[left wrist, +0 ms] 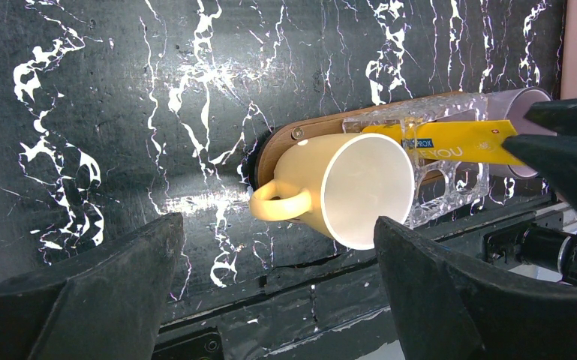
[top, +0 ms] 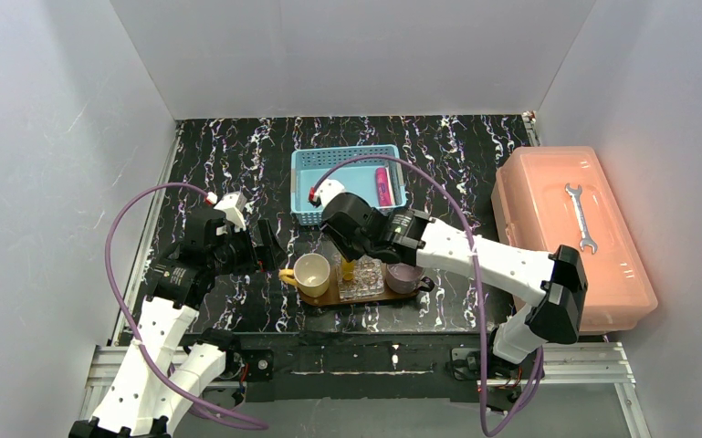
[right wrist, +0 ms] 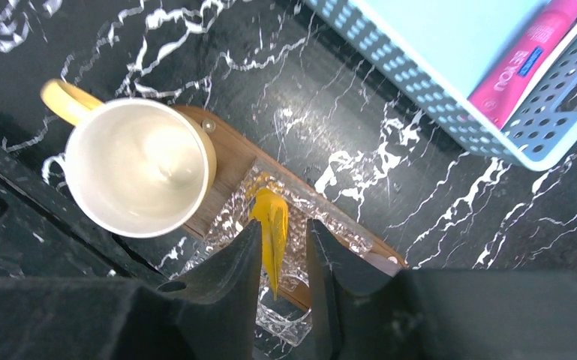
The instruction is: Prepare toiletry sets of a toothbrush and toothpaste on the tray
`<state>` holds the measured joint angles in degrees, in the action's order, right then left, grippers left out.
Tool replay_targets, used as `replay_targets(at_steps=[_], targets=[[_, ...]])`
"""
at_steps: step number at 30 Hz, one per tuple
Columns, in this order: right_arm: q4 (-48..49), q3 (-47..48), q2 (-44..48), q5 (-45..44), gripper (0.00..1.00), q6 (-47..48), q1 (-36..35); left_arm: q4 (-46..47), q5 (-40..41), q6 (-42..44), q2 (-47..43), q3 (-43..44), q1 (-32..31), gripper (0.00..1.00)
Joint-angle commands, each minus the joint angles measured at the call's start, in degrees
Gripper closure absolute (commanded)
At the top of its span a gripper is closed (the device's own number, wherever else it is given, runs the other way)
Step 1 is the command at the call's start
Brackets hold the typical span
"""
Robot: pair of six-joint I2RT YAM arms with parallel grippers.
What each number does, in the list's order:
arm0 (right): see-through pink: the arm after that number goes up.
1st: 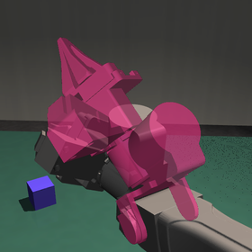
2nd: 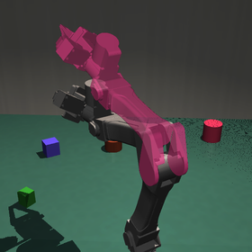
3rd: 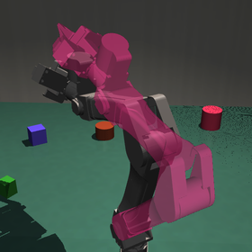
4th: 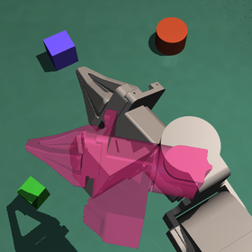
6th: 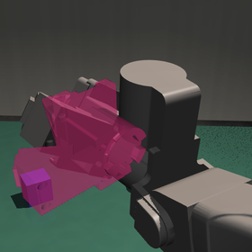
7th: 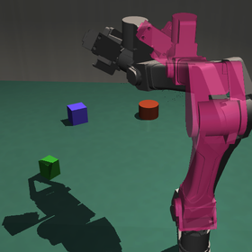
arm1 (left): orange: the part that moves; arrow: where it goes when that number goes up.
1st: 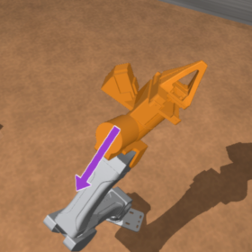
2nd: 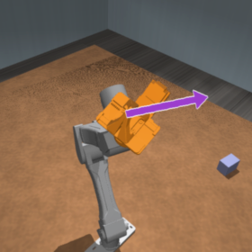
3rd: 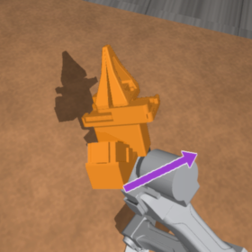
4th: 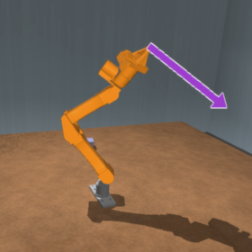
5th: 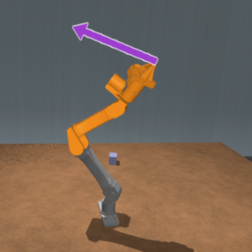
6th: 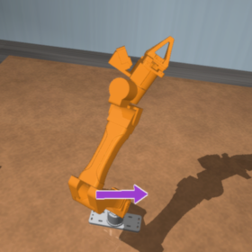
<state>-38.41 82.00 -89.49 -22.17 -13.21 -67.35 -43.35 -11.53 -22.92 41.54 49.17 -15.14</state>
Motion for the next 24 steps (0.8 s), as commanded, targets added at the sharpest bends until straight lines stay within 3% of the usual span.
replay_targets(at_steps=[1, 11, 24], targets=[[-1.05, 6.59, 0.80, -3.64, 0.63, 1.29, 1.12, -0.11, 0.19, 0.94, -0.08, -0.39, 0.03, 0.02], [-3.60, 14.59, -1.91, -3.39, 0.58, 4.23, 7.66, -0.06, -0.14, 0.94, -0.03, -0.48, 0.02, 0.02], [-2.58, 20.23, -14.27, 0.76, 0.50, 5.65, 19.60, -0.06, -0.20, 0.85, 0.38, -0.56, 0.08, 0.02]])
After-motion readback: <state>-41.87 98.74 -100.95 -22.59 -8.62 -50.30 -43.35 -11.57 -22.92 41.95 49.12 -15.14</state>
